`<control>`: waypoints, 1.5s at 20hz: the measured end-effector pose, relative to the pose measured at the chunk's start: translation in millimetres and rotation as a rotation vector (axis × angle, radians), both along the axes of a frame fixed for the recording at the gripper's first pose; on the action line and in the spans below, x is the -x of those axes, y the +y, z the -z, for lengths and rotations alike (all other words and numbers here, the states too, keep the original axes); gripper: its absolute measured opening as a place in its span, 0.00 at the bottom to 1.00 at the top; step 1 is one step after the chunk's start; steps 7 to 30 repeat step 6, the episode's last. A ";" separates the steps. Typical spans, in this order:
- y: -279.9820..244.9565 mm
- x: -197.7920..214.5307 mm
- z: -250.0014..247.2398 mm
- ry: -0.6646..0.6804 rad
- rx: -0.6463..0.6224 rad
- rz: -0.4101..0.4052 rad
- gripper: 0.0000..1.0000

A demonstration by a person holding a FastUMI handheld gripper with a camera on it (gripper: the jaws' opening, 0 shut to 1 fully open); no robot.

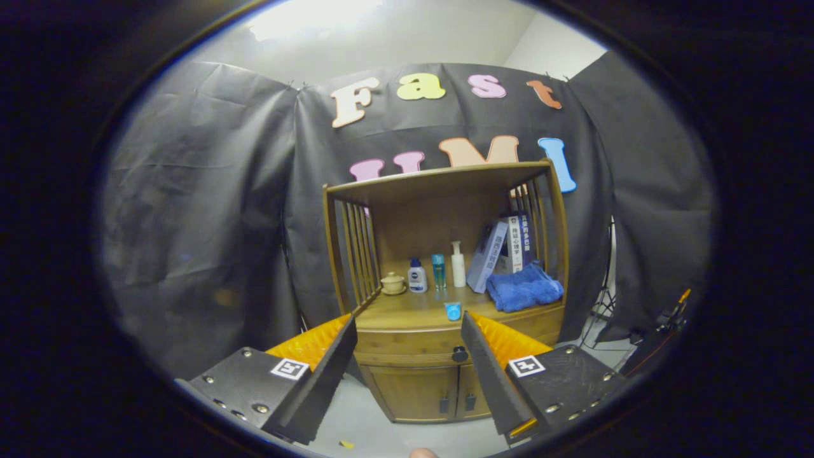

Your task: Pull open the drawer, take out the items inside it, and place them on the countertop above the cabinet.

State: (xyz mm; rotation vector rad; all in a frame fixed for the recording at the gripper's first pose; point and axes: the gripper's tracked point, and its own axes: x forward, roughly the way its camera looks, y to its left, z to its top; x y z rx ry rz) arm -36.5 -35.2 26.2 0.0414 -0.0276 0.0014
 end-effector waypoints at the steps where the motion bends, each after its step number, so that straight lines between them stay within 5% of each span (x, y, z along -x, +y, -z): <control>1: 3.4 2.8 -5.4 -0.014 -0.006 -0.014 0.99; 30: 9.9 6.7 -10.9 -0.037 -0.004 -0.033 0.99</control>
